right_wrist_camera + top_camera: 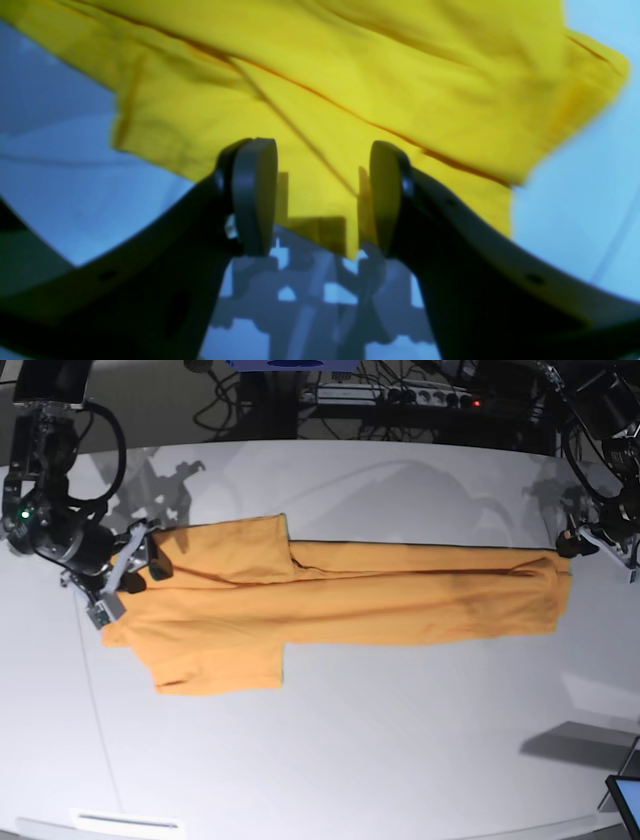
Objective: Fold the T-shirt properly
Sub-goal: 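Lower the left gripper back onto the strip's hem end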
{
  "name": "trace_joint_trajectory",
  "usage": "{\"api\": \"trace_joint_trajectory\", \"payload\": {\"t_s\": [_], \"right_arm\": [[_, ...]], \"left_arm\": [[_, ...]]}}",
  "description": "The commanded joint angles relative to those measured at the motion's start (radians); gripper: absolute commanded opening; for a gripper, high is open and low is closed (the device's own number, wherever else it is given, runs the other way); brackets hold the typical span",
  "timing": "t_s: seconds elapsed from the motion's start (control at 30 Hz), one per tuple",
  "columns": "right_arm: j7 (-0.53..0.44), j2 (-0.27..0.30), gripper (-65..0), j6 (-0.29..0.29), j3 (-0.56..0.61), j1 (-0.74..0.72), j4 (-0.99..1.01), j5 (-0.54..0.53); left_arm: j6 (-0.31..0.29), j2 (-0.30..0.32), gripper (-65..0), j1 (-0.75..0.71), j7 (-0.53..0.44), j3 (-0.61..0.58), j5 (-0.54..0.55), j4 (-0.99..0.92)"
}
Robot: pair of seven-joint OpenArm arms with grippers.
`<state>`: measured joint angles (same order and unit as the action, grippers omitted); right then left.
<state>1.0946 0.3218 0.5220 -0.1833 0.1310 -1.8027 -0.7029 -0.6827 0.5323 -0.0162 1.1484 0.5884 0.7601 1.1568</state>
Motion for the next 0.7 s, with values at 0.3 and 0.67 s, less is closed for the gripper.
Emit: {"api": "trace_joint_trajectory", "payload": {"t_s": [0.3, 0.67], "right_arm": [[-0.023, 0.033, -36.6, 0.0, -0.006, -0.009, -0.015, -0.018], [-0.021, 0.026, -36.6, 0.0, -0.005, -0.009, -0.015, -0.018]], "left_arm": [[-0.015, 0.03, -31.4, -0.001, -0.008, 0.089, 0.012, 0.012], [-0.015, 0.019, -31.4, 0.025, -0.014, 0.115, -0.153, 0.025]]}}
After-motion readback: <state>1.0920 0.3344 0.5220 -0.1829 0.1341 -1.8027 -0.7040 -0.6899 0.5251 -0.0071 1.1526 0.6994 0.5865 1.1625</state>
